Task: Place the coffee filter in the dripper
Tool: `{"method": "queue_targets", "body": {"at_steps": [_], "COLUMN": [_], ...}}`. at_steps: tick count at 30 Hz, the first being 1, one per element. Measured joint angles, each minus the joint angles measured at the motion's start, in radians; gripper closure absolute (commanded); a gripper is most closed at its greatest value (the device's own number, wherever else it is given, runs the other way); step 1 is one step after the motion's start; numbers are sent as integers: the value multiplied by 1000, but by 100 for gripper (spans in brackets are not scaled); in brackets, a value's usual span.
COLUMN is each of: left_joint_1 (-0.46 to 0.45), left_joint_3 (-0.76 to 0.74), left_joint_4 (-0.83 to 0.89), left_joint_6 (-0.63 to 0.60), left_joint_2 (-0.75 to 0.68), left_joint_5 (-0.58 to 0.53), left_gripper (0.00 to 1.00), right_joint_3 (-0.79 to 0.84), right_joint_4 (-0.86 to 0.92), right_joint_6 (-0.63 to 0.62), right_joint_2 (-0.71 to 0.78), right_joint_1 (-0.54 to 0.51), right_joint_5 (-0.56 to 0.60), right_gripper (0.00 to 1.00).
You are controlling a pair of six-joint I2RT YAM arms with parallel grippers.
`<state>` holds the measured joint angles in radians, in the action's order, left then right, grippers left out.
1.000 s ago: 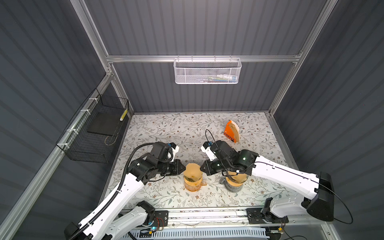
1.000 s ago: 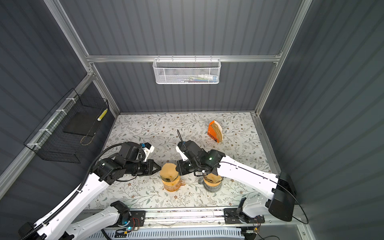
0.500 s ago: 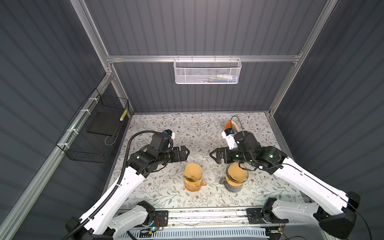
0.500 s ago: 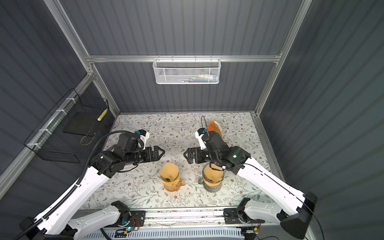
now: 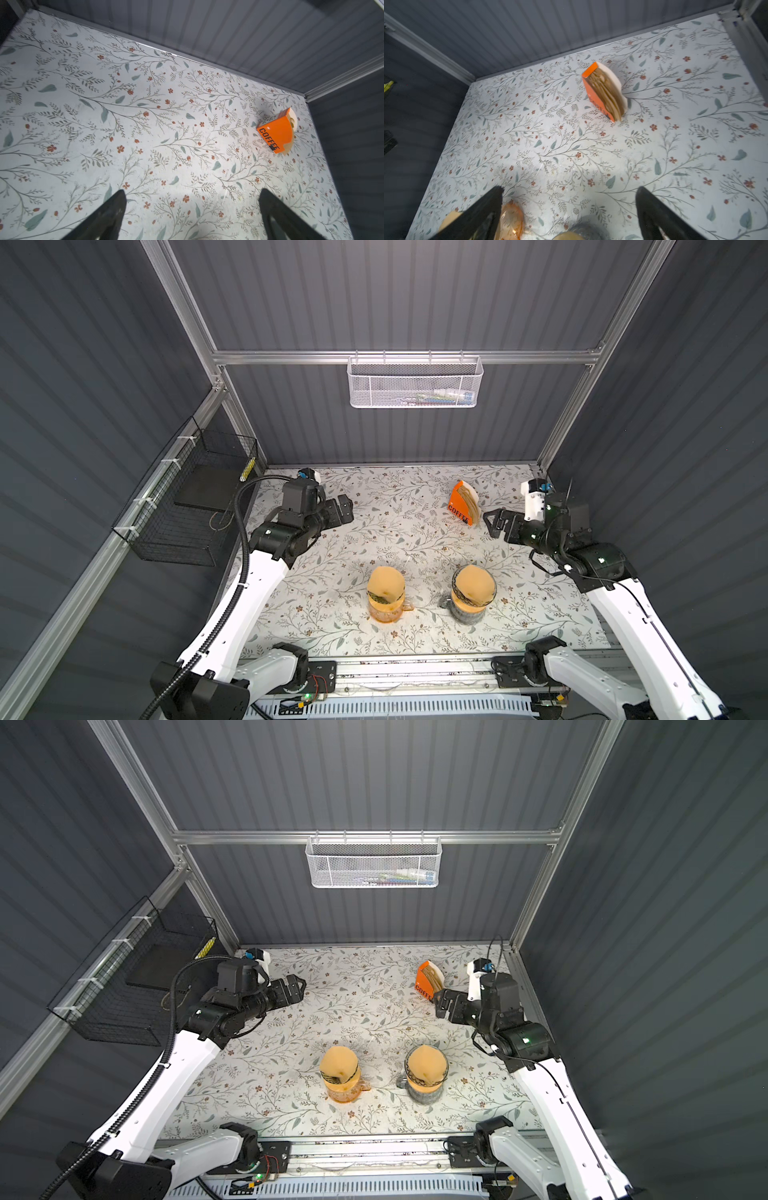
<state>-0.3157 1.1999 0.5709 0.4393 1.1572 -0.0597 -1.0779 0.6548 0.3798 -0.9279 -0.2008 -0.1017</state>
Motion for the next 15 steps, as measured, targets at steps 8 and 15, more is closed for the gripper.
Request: {"method": "queue_targets", "body": {"at_steps": [8,15], "left_joint_1": [227,391], "left_joint_3": [-150,-356], "left_joint_4": [-178,-423], "left_joint_6": [-53,-76], "left_joint_2": [-20,2], "left_joint_5": [-16,-17], "left_gripper": [0,0], "right_joint_3": [188,325], "right_joint_4": [-163,-370], "right_joint_6": [-26,-34], "right_joint_2": [-32,-110], "right_joint_1": [261,377], "right_joint_5": [-54,-22], "right_gripper": [1,1]}}
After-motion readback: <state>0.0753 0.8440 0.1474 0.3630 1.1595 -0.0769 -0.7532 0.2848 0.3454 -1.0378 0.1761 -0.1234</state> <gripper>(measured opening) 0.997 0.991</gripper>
